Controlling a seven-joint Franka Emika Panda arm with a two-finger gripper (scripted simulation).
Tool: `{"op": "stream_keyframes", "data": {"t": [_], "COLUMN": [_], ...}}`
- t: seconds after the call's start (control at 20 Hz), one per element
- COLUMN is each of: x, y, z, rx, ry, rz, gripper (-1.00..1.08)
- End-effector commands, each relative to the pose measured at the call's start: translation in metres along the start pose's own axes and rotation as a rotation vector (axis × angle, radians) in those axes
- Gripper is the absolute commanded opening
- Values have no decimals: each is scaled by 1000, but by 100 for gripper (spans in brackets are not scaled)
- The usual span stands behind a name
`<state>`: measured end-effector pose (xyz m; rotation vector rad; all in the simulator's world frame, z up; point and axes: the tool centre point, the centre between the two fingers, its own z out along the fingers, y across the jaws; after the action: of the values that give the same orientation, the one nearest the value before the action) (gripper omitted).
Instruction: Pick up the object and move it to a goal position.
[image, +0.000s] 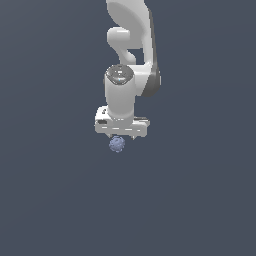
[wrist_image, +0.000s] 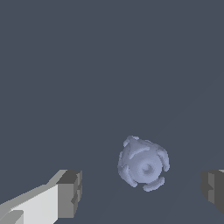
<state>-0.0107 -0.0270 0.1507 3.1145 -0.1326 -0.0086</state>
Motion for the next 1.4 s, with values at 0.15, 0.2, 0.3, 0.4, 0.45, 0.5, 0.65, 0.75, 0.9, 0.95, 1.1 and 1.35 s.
{"op": "stream_keyframes", "data": {"t": [0.15, 0.2, 0.3, 0.4, 0.45, 0.5, 0.65, 0.75, 0.9, 0.95, 1.1, 1.35], "x": [-11, -14, -19, -24, -26, -27, -31, -33, -33, -33, -33, -34], "y": [10, 13, 17, 21, 23, 24, 28, 29, 29, 29, 29, 29], "z": [25, 30, 39, 47, 50, 53, 59, 61, 61, 62, 67, 88], "rx": [13, 15, 19, 22, 22, 23, 24, 25, 25, 25, 25, 25], "ry": [-1, -1, 0, 0, 0, 0, 0, 0, -1, -1, -1, 0], "rz": [124, 153, 205, 248, 267, 283, 319, 332, 330, 330, 331, 334], "gripper": [100, 100, 100, 100, 100, 100, 100, 100, 100, 100, 100, 100]}}
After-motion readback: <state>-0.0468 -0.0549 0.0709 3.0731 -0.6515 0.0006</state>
